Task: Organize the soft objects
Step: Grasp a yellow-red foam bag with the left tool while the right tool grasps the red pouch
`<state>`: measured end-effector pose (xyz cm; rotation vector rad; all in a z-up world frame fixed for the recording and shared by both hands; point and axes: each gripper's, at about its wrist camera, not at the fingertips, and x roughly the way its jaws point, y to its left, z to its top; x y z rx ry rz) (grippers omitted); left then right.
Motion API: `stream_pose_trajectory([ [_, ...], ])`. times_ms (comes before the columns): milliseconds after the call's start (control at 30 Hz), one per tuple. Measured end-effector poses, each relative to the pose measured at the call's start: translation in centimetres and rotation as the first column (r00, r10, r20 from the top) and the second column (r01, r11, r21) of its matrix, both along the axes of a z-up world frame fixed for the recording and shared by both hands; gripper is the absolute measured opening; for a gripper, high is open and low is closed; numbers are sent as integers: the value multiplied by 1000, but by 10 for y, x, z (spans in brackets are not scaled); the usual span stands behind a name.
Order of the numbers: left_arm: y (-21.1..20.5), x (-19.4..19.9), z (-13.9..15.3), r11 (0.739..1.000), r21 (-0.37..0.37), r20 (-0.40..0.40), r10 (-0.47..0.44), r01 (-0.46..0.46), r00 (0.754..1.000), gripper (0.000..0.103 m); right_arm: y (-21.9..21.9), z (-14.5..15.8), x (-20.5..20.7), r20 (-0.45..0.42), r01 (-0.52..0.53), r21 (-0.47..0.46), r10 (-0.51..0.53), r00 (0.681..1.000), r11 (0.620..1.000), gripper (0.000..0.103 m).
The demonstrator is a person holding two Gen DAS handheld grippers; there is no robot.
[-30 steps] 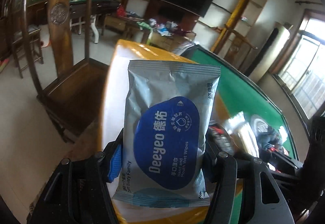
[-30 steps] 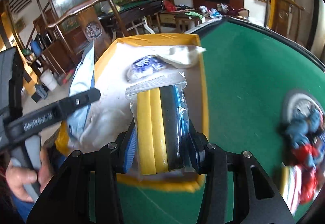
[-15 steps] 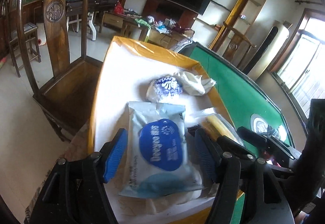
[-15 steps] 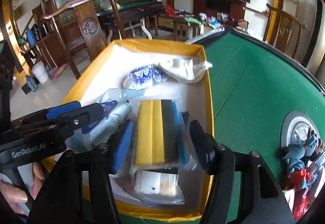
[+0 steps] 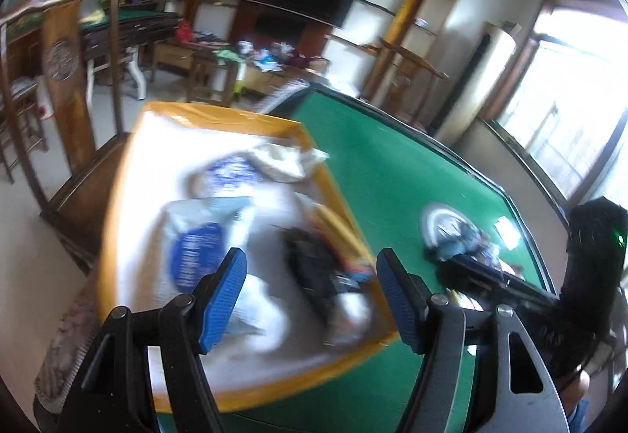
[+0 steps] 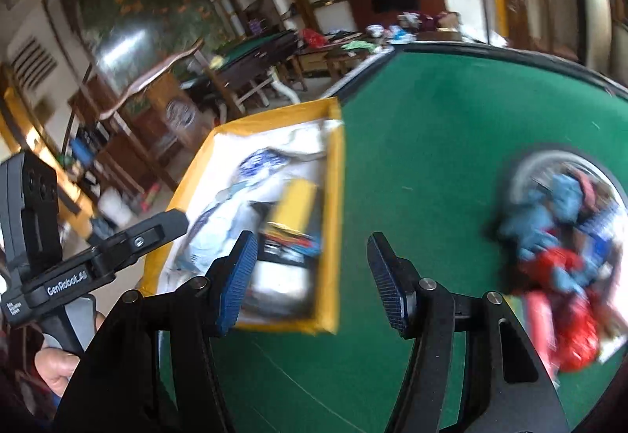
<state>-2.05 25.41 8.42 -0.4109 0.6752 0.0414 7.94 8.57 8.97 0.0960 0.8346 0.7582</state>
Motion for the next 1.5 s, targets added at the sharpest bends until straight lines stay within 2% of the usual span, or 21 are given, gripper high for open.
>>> stream_pose_trajectory([
  [167, -54, 11, 4, 993, 48, -26, -107, 108, 994, 69, -73, 2, 1, -12, 93, 57, -92, 996, 994, 59],
  [267, -85, 18, 0, 984, 64, -59, -164, 168, 985, 69, -104, 0, -1, -9, 130, 46, -129, 992, 991, 59],
  [400, -126, 31, -12, 964, 51, -120, -252, 260, 960, 69, -157, -1, -2, 5, 200, 36, -201, 980, 979, 59],
  [533, -163, 48, -30, 942, -9, -196, -330, 335, 924, 69, -211, -1, -1, 30, 314, 12, -314, 949, 949, 59],
  [600, -178, 61, -41, 937, -38, -243, -346, 348, 906, 70, -239, 2, 2, 59, 395, -31, -393, 918, 918, 60],
  [667, -188, 73, -47, 940, -61, -273, -339, 336, 900, 70, -261, 1, 6, 72, 467, -71, -462, 884, 882, 70],
  [700, -192, 79, -49, 945, -68, -293, -326, 320, 899, 70, -274, 1, 9, 76, 504, -79, -499, 863, 860, 71],
  [867, -207, 100, -57, 966, -41, -335, -253, 254, 908, 70, -319, -4, 19, -9, 563, -40, -563, 826, 826, 71],
  [1000, -223, 108, -66, 969, 42, -362, -213, 244, 908, 70, -335, -10, 24, -14, 615, -83, -618, 786, 784, 71],
  [1067, -228, 111, -73, 967, 60, -374, -210, 249, 904, 72, -334, -15, 27, -29, 619, -112, -625, 780, 777, 71],
  [1100, -230, 110, -73, 965, 85, -357, -204, 249, 912, 73, -334, -18, 28, -35, 622, -119, -629, 776, 774, 71],
  [1167, -237, 112, -74, 954, 140, -356, -201, 265, 913, 74, -336, -25, 32, -51, 628, -134, -638, 769, 767, 71],
  [1233, -239, 113, -75, 938, 183, -349, -218, 294, 912, 74, -335, -32, 35, -59, 624, -162, -638, 768, 765, 71],
  [1300, -241, 113, -76, 917, 216, -344, -250, 336, 905, 74, -330, -37, 38, -61, 604, -191, -623, 780, 774, 70],
  [1367, -237, 111, -77, 884, 253, -331, -303, 393, 894, 73, -323, -41, 40, -45, 587, -230, -611, 790, 776, 70],
  [1500, -226, 108, -75, 854, 273, -302, -361, 443, 882, 64, -312, -48, 45, -5, 573, -312, -604, 797, 758, 70],
])
